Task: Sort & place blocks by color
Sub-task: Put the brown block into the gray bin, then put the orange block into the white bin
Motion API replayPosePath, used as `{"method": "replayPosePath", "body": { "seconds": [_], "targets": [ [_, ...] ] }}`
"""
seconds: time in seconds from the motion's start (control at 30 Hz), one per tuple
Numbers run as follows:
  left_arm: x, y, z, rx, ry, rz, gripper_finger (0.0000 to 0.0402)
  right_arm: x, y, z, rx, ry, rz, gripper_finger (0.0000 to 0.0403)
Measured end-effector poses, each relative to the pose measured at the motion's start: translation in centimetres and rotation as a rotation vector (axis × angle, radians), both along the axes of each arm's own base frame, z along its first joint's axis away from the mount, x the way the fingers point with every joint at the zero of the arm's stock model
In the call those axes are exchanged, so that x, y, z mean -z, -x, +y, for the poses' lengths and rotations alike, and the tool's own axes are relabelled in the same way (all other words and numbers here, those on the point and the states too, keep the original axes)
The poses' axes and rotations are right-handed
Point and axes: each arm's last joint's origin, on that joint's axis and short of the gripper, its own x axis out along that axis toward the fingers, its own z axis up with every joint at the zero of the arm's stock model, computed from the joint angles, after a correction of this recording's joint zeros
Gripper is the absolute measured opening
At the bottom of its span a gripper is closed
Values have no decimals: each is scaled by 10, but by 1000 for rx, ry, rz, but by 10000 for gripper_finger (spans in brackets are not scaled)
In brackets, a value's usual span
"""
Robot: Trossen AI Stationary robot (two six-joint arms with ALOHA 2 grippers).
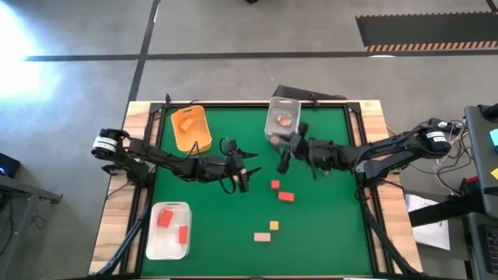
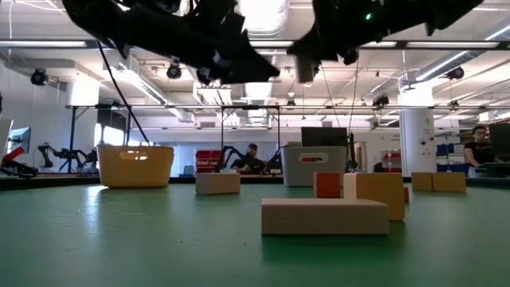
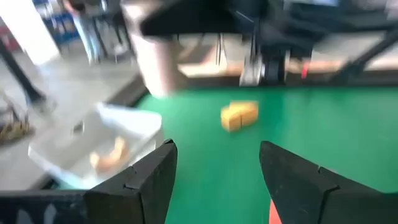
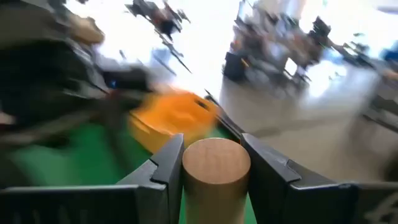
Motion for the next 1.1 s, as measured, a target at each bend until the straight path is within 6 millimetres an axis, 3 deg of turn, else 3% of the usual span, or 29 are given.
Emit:
{"method": "replayPosePath", "body": {
  "seconds": [0.2, 0.37, 0.5, 0.67, 0.83, 1.1],
  "targets": [
    [4, 16, 0, -25, 79, 182, 213, 13, 7, -82, 227, -36, 122, 118],
    [4, 24, 1, -36, 78, 254, 213, 46, 21, -159, 294, -206, 104, 118],
    [1, 24, 6, -60, 72, 238, 213, 73, 33, -197, 293, -369, 37, 118],
    [1, 24, 13, -87, 81, 235, 213, 91, 35, -214, 334, -434, 45, 147],
    [-3, 22, 14, -127, 75, 195, 213, 92, 32, -216, 330, -438, 57, 195],
    [-3, 22, 12, -162, 200, 143, 213, 61, 35, -203, 279, -421, 19, 203]
  ]
}}
